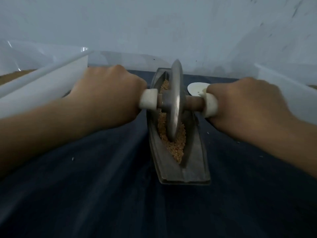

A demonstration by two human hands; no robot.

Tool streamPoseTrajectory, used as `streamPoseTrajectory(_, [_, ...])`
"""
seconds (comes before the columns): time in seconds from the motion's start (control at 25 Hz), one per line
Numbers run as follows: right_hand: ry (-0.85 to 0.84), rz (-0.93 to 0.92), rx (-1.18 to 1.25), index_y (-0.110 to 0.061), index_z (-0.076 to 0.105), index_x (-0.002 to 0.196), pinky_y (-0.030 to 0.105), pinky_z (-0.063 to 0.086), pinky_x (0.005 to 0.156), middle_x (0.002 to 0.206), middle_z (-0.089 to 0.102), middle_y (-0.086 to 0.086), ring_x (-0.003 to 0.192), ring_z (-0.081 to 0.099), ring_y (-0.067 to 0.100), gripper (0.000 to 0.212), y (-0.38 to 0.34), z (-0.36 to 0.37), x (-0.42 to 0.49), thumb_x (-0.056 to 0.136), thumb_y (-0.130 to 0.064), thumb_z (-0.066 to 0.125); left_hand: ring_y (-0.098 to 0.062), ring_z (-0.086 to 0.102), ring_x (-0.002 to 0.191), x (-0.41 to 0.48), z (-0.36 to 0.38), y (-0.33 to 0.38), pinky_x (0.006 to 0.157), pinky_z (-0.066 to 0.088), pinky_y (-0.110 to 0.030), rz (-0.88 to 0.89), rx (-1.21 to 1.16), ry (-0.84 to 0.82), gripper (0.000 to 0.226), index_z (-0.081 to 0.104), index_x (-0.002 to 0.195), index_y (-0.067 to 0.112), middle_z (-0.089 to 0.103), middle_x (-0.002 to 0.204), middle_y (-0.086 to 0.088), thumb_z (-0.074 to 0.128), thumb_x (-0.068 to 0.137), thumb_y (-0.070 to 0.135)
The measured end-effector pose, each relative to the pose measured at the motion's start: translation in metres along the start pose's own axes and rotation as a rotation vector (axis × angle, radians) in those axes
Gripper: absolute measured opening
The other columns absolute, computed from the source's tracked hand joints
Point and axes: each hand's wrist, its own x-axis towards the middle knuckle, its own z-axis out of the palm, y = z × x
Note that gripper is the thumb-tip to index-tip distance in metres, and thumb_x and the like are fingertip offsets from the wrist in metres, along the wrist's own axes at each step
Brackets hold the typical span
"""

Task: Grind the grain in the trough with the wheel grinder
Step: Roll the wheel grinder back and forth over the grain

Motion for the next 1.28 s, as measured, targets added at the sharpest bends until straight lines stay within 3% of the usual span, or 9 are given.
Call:
streamPoseTrajectory(0.08, [-0.066, 0.015, 0.043, -0.031, 0.038, 0.061, 0.012, 0.018, 0.047, 0.046, 0.024, -0.015, 0.039, 0.017, 0.004, 0.038, 0.002, 0.006, 0.008, 0.063, -0.035, 0.075, -0.015, 0.015, 0.044, 0.006, 0.006, -0.001, 0.050, 0.012, -0.015, -0.027, 0.028, 0.012, 0.018, 0.051, 0.065, 0.031, 0.017, 0.056, 0.009, 0.067, 0.070, 0.037])
streamPoseTrajectory(0.32, [-0.248, 0.165, 0.005, -0.024, 0.064, 0.087, 0.027, 0.027, 0.055, 0.070, 0.044, -0.001, 0.065, 0.046, 0.026, 0.008, -0.005, 0.033, 0.077, 0.088, -0.031, 0.063, -0.021, 0.041, 0.063, 0.058, 0.024, 0.006, 0.057, 0.033, -0.034, -0.266, 0.009, -0.187, 0.012, 0.066, 0.098, 0.023, 0.046, 0.076, -0.002, 0.057, 0.092, 0.029])
streamPoseTrajectory(0.52, [-0.012, 0.036, 0.104, -0.033, 0.042, 0.070, 0.018, 0.026, 0.046, 0.049, 0.031, -0.014, 0.041, 0.028, 0.014, 0.022, -0.001, 0.010, 0.002, 0.070, -0.039, 0.064, -0.013, 0.014, 0.042, 0.003, -0.001, 0.007, 0.047, 0.012, -0.017, -0.092, 0.044, -0.003, 0.018, 0.054, 0.062, 0.030, 0.022, 0.054, 0.006, 0.073, 0.064, 0.032])
streamPoseTrajectory(0.6, [-0.006, 0.030, 0.122, -0.033, 0.039, 0.071, 0.022, 0.033, 0.043, 0.048, 0.030, -0.013, 0.039, 0.032, 0.017, 0.024, 0.003, 0.014, 0.002, 0.070, -0.039, 0.062, -0.019, 0.028, 0.037, 0.008, -0.002, 0.007, 0.049, 0.013, -0.017, -0.083, 0.099, -0.017, 0.018, 0.055, 0.061, 0.028, 0.029, 0.053, 0.001, 0.073, 0.063, 0.030])
streamPoseTrajectory(0.68, [-0.108, 0.092, 0.052, -0.030, 0.050, 0.072, 0.025, 0.033, 0.049, 0.057, 0.045, -0.005, 0.049, 0.044, 0.022, 0.020, -0.002, 0.020, 0.034, 0.079, -0.039, 0.066, -0.032, 0.057, 0.058, 0.030, 0.007, 0.009, 0.050, 0.029, -0.028, -0.124, 0.063, -0.098, 0.007, 0.067, 0.082, 0.025, 0.052, 0.069, -0.009, 0.066, 0.078, 0.030])
streamPoseTrajectory(0.8, [-0.316, 0.211, 0.078, -0.026, 0.065, 0.089, 0.029, 0.035, 0.060, 0.087, 0.063, 0.003, 0.074, 0.052, 0.027, 0.012, -0.008, 0.026, 0.077, 0.089, -0.038, 0.064, -0.034, 0.063, 0.086, 0.064, 0.015, 0.012, 0.065, 0.039, -0.037, -0.274, 0.004, -0.225, 0.022, 0.068, 0.106, 0.021, 0.062, 0.097, -0.010, 0.060, 0.089, 0.031])
streamPoseTrajectory(1.08, [0.015, 0.036, 0.077, -0.033, 0.039, 0.068, 0.015, 0.018, 0.049, 0.049, 0.025, -0.015, 0.042, 0.017, 0.008, 0.025, -0.001, 0.008, -0.001, 0.067, -0.037, 0.063, -0.008, 0.006, 0.042, 0.011, 0.001, 0.006, 0.047, 0.012, -0.015, -0.101, 0.051, -0.002, 0.017, 0.050, 0.059, 0.031, 0.024, 0.053, 0.009, 0.066, 0.063, 0.037])
streamPoseTrajectory(1.16, [-0.055, 0.096, 0.050, -0.030, 0.048, 0.069, 0.019, 0.023, 0.049, 0.053, 0.033, -0.010, 0.044, 0.026, 0.011, 0.021, -0.004, 0.018, 0.026, 0.076, -0.038, 0.066, -0.015, 0.026, 0.043, 0.026, 0.007, 0.010, 0.046, 0.020, -0.022, -0.121, 0.060, -0.090, 0.004, 0.062, 0.072, 0.029, 0.036, 0.059, 0.004, 0.064, 0.075, 0.032])
streamPoseTrajectory(1.28, [-0.329, 0.257, 0.144, -0.025, 0.058, 0.085, 0.030, 0.040, 0.061, 0.082, 0.061, 0.003, 0.073, 0.056, 0.028, 0.017, -0.011, 0.028, 0.069, 0.088, -0.040, 0.065, -0.030, 0.058, 0.074, 0.066, 0.008, 0.013, 0.062, 0.039, -0.036, -0.226, -0.003, -0.205, 0.015, 0.067, 0.099, 0.020, 0.057, 0.086, -0.007, 0.057, 0.089, 0.023])
